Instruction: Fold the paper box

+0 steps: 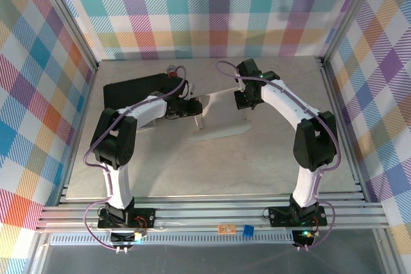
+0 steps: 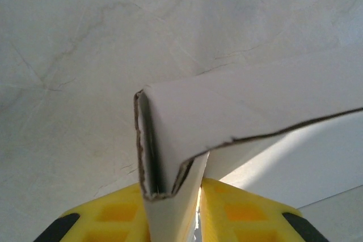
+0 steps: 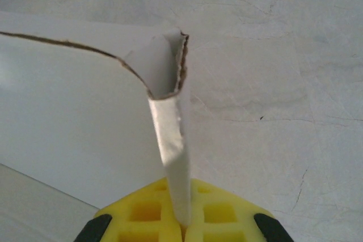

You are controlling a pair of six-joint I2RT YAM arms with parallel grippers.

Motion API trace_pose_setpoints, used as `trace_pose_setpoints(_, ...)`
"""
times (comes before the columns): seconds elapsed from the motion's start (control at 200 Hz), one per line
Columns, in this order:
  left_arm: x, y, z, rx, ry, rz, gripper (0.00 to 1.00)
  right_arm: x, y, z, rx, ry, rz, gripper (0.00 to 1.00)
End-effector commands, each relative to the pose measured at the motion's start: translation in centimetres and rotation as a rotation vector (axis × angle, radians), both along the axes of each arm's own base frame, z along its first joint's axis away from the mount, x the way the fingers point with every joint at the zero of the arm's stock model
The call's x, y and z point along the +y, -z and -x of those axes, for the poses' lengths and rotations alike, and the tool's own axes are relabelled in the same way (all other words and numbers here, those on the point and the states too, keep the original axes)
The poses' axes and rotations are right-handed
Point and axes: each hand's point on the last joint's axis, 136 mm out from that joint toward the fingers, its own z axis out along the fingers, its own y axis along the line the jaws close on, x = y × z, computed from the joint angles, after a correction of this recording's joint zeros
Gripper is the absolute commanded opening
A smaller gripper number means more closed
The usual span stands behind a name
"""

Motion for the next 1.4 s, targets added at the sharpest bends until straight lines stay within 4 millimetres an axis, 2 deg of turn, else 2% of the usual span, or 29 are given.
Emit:
trace_pose_setpoints(0.0, 0.4, -0.4, 0.1, -0.021, -0.002, 0.011, 0.23, 0.1, 0.1, 0.0, 0.017, 0.0, -0.02, 0.0)
trace_pose_setpoints(0.23, 0.6, 0.0, 0.6, -0.014, -0.003, 0.001, 0.11, 0.1, 0.3, -0.1, 0.02, 0.013, -0.022, 0.0)
trace_pose_setpoints(0.36, 1.0, 0.4, 0.6, -0.013, -0.012, -0.057, 0.0, 0.1, 0.0, -0.2, 0.016, 0.02, -0.024, 0.0)
trace_pose_setpoints(0.595, 2.1, 1.7, 1.3, 0.012, -0.046, -0.233, 0.0, 0.1, -0.3, 0.0, 0.016, 0.031, -0.033, 0.0)
trace_pose_setpoints(0.93, 4.1, 2.1, 2.1, -0.003, -0.147, -0.556, 0.0, -0.1, -0.6, 0.2, 0.007, 0.046, -0.006, 0.0)
trace_pose_setpoints(1.28, 5.7, 2.3, 2.8, -0.007, -0.192, -0.735, 0.0, -0.2, -0.4, 0.2, 0.014, 0.055, 0.009, 0.0)
trace_pose_setpoints(1.395, 5.0, 2.3, 2.8, -0.015, -0.166, -0.717, 0.0, 0.0, -0.3, 0.2, 0.018, 0.052, -0.002, 0.0)
